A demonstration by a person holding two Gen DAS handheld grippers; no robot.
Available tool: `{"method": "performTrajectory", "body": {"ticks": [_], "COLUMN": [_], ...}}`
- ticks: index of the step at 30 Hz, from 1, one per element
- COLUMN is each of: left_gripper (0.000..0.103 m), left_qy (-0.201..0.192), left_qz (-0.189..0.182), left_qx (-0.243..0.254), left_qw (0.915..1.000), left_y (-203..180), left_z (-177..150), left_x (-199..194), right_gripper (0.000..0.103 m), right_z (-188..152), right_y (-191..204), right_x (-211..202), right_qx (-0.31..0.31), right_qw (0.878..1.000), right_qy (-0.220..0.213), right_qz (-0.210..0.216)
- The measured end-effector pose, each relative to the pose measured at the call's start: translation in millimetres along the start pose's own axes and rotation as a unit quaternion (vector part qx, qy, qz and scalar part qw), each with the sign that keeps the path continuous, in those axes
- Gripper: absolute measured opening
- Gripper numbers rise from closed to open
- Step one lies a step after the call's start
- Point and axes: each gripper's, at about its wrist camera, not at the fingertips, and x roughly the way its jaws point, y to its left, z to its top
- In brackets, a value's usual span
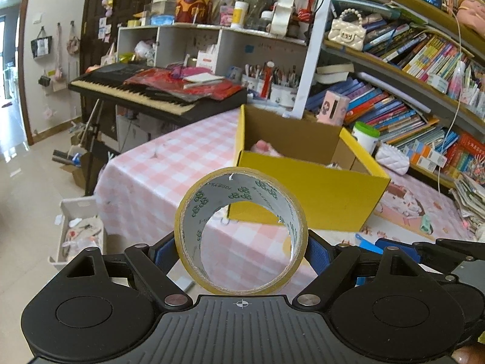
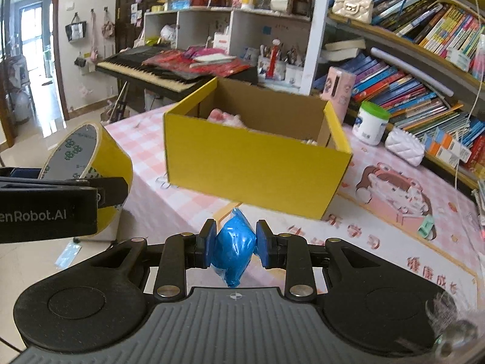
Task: Organize objects
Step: 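Carry the tape roll and blue toy with both grippers to the yellow box, then lower the tape roll and blue toy into the yellow box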
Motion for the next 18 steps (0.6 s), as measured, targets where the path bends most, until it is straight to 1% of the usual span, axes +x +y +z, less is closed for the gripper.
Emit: {"method": "performTrajectory", "body": {"ticks": [6, 9, 12, 16, 18], "left_gripper": [0.085, 0.085, 0.085, 0.086, 0.086], "left_qy": [-0.035, -0.050, -0.067, -0.084, -0.090], "left_qz": [-0.002, 0.000, 0.003, 0.012, 0.019], "left_qx": [0.011, 0.023, 0.024, 0.022, 0.024], "left_qw": [0.9993, 0.9985, 0.9975, 0.9961, 0.9955], "left_y": [-13.7, -22.8, -31.5, -43.0, -49.2], "left_z": [21.0, 34.9, 50.3, 71.2, 79.7], "left_x": [12.4, 23.0, 35.7, 54.8, 65.2], "right_gripper": [0.026, 0.026, 0.026, 0.026, 0.026], "right_z": [22.4, 40.5, 60.6, 85.8, 95.6], "right_y": [-17.4, -30.3, -44.9, -64.4, -71.9], "right_x": [4.0, 12.6, 24.3, 45.9, 58.9], "right_qx": [0.001, 0.002, -0.002, -0.010, -0.016], "right_qw": [0.999, 0.997, 0.995, 0.993, 0.993], "right_qy": [-0.050, -0.075, -0.097, -0.115, -0.116], "right_qz": [-0.017, -0.023, -0.026, -0.027, -0.026]}}
